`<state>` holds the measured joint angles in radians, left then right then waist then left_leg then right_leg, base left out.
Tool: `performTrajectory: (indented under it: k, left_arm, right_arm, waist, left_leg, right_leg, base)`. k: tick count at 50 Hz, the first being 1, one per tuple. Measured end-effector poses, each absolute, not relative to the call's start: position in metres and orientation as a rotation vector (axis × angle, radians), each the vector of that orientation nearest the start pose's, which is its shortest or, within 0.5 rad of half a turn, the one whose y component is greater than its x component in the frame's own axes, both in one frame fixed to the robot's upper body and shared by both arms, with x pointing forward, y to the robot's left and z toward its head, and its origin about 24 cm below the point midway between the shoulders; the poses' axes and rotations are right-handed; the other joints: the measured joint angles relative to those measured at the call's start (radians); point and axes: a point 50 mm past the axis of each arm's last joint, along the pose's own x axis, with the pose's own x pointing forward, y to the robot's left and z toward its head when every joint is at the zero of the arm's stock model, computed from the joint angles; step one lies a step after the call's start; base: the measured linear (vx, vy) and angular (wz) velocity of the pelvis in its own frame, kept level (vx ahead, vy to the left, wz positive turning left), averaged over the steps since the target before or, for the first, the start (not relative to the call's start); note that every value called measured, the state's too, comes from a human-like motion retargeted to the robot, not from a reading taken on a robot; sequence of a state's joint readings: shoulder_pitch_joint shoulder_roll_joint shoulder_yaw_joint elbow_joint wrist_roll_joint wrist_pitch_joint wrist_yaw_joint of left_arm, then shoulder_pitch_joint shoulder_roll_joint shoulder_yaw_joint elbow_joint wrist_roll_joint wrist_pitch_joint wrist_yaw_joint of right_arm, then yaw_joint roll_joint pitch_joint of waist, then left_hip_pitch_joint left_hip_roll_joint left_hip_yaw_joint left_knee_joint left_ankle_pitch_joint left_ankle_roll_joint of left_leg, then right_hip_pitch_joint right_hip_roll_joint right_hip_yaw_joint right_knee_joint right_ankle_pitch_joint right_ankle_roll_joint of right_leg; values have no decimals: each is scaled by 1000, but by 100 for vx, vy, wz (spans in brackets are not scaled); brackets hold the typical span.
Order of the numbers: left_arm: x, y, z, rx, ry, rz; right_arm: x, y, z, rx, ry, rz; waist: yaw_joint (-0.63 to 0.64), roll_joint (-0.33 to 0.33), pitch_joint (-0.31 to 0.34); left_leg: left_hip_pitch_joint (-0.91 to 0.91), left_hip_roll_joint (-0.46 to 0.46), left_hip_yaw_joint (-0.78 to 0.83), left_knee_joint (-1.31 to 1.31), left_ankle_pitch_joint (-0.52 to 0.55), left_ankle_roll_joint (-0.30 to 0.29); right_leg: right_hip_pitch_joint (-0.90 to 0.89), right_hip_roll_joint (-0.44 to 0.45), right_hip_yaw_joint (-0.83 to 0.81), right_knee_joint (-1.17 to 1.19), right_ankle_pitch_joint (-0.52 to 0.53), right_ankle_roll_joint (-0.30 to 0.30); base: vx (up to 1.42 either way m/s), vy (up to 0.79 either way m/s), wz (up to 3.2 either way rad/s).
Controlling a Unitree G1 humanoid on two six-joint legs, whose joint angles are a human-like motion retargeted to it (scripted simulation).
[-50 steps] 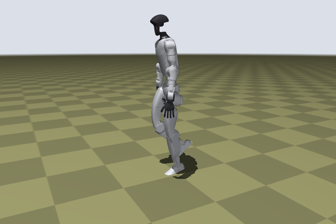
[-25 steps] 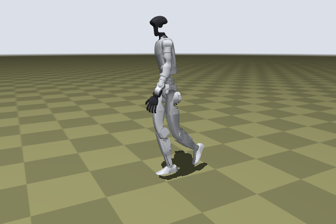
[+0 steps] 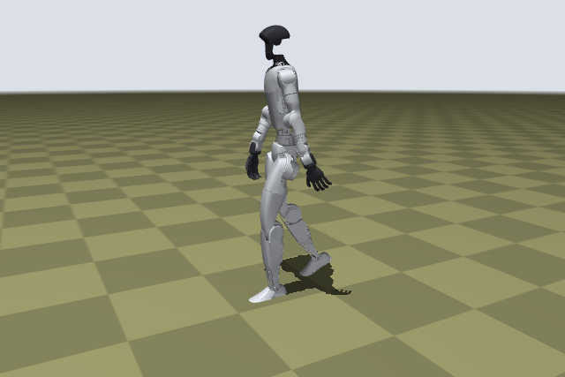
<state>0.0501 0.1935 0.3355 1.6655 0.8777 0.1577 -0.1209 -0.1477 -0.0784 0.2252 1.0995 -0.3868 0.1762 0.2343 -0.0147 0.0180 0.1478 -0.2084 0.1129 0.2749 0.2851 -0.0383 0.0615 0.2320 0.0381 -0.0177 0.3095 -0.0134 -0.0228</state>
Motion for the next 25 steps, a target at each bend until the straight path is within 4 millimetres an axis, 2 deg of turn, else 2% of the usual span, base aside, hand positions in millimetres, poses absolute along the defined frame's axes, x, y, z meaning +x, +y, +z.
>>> performTrajectory:
  k: [2, 3, 6, 8, 10, 13, 15, 18, 20, 22, 25]
  left_arm:
    - [-31, 227, -170, 449, 1821, -331]
    - [-19, 233, -170, 495, 1776, -333]
    - [24, 254, -166, 829, 1619, -412]
    - [58, 265, -160, 1109, 1497, -512]
    - [89, 272, -153, 1343, 1378, -611]
    - [128, 269, -144, 1475, 1220, -671]
    - [148, 263, -140, 1438, 1149, -669]
    - [166, 255, -134, 1245, 1098, -560]
    - [173, 246, -132, 1074, 1056, -461]
    - [175, 233, -133, 915, 1004, -397]
    - [167, 221, -138, 774, 982, -342]
  right_arm:
    - [141, -148, -156, -486, 1166, 530]
    - [138, -149, -157, -494, 1156, 533]
    - [126, -159, -161, -558, 1158, 485]
    - [116, -168, -165, -582, 1186, 408]
    - [100, -177, -169, -557, 1244, 345]
    - [73, -189, -175, -479, 1380, 327]
    - [56, -196, -176, -432, 1487, 356]
    - [33, -207, -176, -363, 1653, 423]
    - [20, -215, -174, -326, 1728, 418]
    - [8, -221, -172, -296, 1770, 377]
    - [-3, -227, -170, -238, 1808, 285]
  waist:
    - [-11, 9, 2]
    - [-15, 15, 1]
    - [-81, 23, -2]
    - [-136, 11, -1]
    - [-175, -15, -4]
    - [-207, -70, -15]
    - [-204, -106, -16]
    - [-187, -123, -13]
    - [-181, -106, -9]
    - [-188, -95, -19]
    - [-204, -83, -28]
  left_leg:
    - [63, 45, 111, -49, -14, 9]
    - [79, 56, 118, -64, -18, 5]
    - [113, 77, 171, -96, -38, 4]
    - [140, 60, 214, -128, -44, 12]
    - [174, 27, 250, -158, -50, 17]
    - [237, -51, 317, -190, -82, 32]
    - [288, -104, 376, -209, -110, 41]
    - [364, -162, 450, -235, -149, 47]
    - [416, -179, 506, -246, -174, 47]
    - [447, -206, 529, -230, -200, 54]
    - [464, -227, 586, -140, -181, 68]
  right_leg:
    - [-82, -16, -39, 157, 69, 27]
    - [-134, -14, -46, 240, 66, 19]
    - [-266, -60, -178, 373, 39, 27]
    - [-330, -48, -214, 366, 35, 70]
    - [-381, 5, -188, 297, 19, 105]
    - [-403, 23, -232, 98, -5, 90]
    - [-394, 21, -318, -19, -24, 43]
    - [-360, 37, -448, -117, -63, -14]
    - [-346, 49, -470, -126, -72, -128]
    - [-335, 41, -436, -118, -120, -152]
    - [-343, 23, -304, -98, -111, -139]
  base:
    - [40, -1, -119]
    - [48, 2, -121]
    - [36, 1, -89]
    - [11, 1, -57]
    - [29, -1, -71]
    - [25, 2, -116]
    - [29, 4, -169]
    - [41, 5, -175]
    - [46, 9, -142]
    - [46, 12, -109]
    - [40, 14, -90]
